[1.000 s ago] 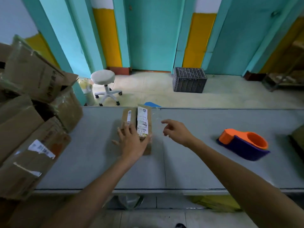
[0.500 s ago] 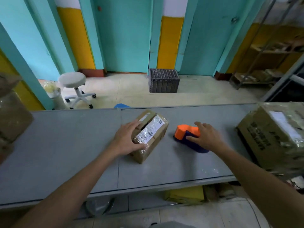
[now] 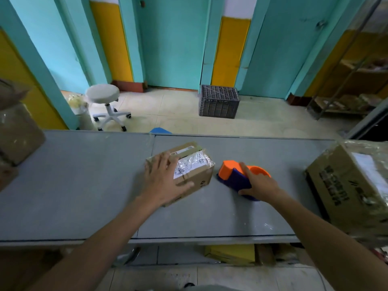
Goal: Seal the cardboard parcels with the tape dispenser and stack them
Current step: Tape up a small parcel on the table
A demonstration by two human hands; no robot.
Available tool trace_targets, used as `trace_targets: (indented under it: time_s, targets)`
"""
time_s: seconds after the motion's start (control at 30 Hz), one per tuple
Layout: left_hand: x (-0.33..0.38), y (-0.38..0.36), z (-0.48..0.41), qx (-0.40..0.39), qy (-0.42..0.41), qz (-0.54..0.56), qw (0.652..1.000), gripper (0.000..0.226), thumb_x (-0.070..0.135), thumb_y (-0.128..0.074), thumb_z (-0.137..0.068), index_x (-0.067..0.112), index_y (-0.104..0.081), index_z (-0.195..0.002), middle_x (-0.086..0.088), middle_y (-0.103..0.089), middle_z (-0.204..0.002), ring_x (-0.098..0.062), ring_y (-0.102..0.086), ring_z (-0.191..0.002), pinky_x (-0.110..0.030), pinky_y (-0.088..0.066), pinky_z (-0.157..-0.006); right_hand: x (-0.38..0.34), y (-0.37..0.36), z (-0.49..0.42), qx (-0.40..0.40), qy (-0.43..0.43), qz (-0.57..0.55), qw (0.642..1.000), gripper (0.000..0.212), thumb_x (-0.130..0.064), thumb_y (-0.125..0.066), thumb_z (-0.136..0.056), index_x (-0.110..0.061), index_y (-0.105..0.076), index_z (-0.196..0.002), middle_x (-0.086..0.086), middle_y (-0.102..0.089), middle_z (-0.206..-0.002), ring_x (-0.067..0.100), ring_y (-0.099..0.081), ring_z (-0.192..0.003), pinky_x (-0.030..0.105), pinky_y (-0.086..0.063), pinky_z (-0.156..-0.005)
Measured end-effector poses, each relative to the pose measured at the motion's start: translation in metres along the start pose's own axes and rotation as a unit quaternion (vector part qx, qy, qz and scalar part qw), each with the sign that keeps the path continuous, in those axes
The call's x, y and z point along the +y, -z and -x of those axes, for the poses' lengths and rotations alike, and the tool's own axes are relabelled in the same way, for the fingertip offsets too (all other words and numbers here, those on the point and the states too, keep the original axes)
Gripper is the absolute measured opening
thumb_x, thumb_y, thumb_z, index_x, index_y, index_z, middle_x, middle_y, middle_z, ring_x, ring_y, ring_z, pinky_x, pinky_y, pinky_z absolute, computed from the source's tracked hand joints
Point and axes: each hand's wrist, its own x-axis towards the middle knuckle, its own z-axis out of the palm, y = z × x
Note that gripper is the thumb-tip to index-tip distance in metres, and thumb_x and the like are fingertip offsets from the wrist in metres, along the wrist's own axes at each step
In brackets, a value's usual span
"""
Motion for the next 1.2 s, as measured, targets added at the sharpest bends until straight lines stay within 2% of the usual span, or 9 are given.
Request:
trace_targets:
  time_s: [0.07, 0.13, 0.4, 0.53, 0.7, 0.8, 0.93, 1.03, 1.2]
  targets:
    - [0.000, -0.005, 0.002, -0.028, -0.007, -0.044, 0.999, 0.112, 0.083, -0.051, -0.057, 0.028, -0.009, -0.146, -0.004, -0.005, -0.153, -0.027, -0.001, -0.142, -0.055, -0.003, -0.114, 0.000, -0.005, -0.001, 0.005, 0.007, 0.007, 1.000, 0.100, -0.051, -0.064, -0.082, -0.025, 0.005, -0.150, 0.013, -0.056, -0.127, 0.029, -0.057, -0.109, 0.035, -0.046, -0.088]
    - [-0.003, -0.005, 0.001, -0.032, -0.019, -0.057, 0.998, 0.111, 0.069, -0.063, -0.065, 0.026, -0.003, -0.147, -0.005, -0.001, -0.154, -0.029, 0.003, -0.142, -0.055, -0.002, -0.115, -0.001, -0.005, -0.002, 0.001, 0.014, -0.004, 1.000, 0.097, -0.048, -0.062, -0.085, -0.023, 0.004, -0.150, 0.013, -0.054, -0.130, 0.029, -0.055, -0.112, 0.034, -0.044, -0.089]
    - [-0.047, 0.025, 0.011, -0.023, -0.085, -0.077, 0.993, 0.110, 0.050, -0.068, -0.073, 0.037, 0.016, -0.142, 0.004, -0.005, -0.157, -0.020, -0.005, -0.143, -0.043, 0.000, -0.115, -0.034, 0.078, -0.010, 0.018, 0.100, -0.211, 0.972, 0.079, -0.033, -0.071, -0.082, -0.027, -0.024, -0.145, 0.007, -0.059, -0.124, 0.026, -0.059, -0.104, 0.037, -0.049, -0.087]
    - [-0.071, 0.033, 0.009, 0.003, -0.130, -0.103, 0.986, 0.114, 0.038, -0.074, -0.069, 0.045, 0.013, -0.142, 0.003, -0.012, -0.156, -0.019, -0.006, -0.141, -0.041, -0.009, -0.114, -0.083, 0.134, -0.014, 0.017, 0.195, -0.312, 0.930, 0.061, -0.029, -0.072, -0.081, -0.032, -0.038, -0.132, -0.006, -0.058, -0.112, 0.014, -0.059, -0.096, 0.022, -0.048, -0.074]
    - [-0.085, 0.048, 0.010, -0.130, -0.101, -0.058, 0.985, 0.121, 0.077, -0.053, -0.060, 0.031, 0.030, -0.134, -0.004, 0.009, -0.157, -0.020, 0.015, -0.142, -0.040, 0.004, -0.115, -0.148, 0.150, -0.025, -0.043, 0.233, -0.408, 0.882, 0.053, -0.030, -0.075, -0.078, -0.025, -0.048, -0.124, -0.005, -0.064, -0.106, 0.015, -0.064, -0.092, 0.023, -0.052, -0.073]
    - [-0.088, 0.072, 0.008, -0.044, -0.042, 0.114, 0.992, 0.125, 0.088, -0.038, -0.047, 0.026, 0.000, -0.149, 0.001, -0.005, -0.156, -0.013, 0.004, -0.142, -0.033, -0.006, -0.115, -0.173, 0.145, -0.034, -0.058, 0.248, -0.414, 0.874, 0.048, -0.022, -0.073, -0.082, -0.023, -0.049, -0.123, -0.006, -0.065, -0.102, 0.012, -0.064, -0.088, 0.020, -0.053, -0.071]
    - [-0.106, 0.092, -0.001, 0.100, 0.028, 0.304, 0.947, 0.072, 0.050, -0.066, -0.072, 0.016, -0.047, -0.133, 0.007, -0.044, -0.127, -0.011, -0.038, -0.124, -0.024, -0.030, -0.101, -0.191, 0.153, -0.044, -0.077, 0.263, -0.382, 0.883, 0.048, -0.022, -0.071, -0.082, -0.029, -0.047, -0.123, -0.008, -0.063, -0.103, 0.014, -0.063, -0.091, 0.020, -0.054, -0.073]
    - [-0.119, 0.100, -0.008, 0.133, 0.076, 0.369, 0.917, 0.029, 0.010, -0.060, -0.089, 0.014, -0.058, -0.117, 0.002, -0.056, -0.116, -0.014, -0.052, -0.114, -0.024, -0.039, -0.092, -0.196, 0.167, -0.047, -0.091, 0.269, -0.342, 0.896, 0.055, -0.028, -0.074, -0.079, -0.031, -0.044, -0.126, -0.008, -0.062, -0.106, 0.017, -0.062, -0.096, 0.028, -0.054, -0.080]
    - [-0.123, 0.116, -0.019, 0.048, 0.096, 0.532, 0.840, 0.022, 0.012, -0.042, -0.098, 0.023, -0.058, -0.108, 0.010, -0.063, -0.103, -0.014, -0.060, -0.103, -0.026, -0.049, -0.083, -0.202, 0.190, -0.040, -0.130, 0.293, -0.318, 0.892, 0.063, -0.039, -0.069, -0.066, -0.032, -0.045, -0.124, -0.010, -0.062, -0.107, 0.016, -0.063, -0.096, 0.020, -0.053, -0.070]
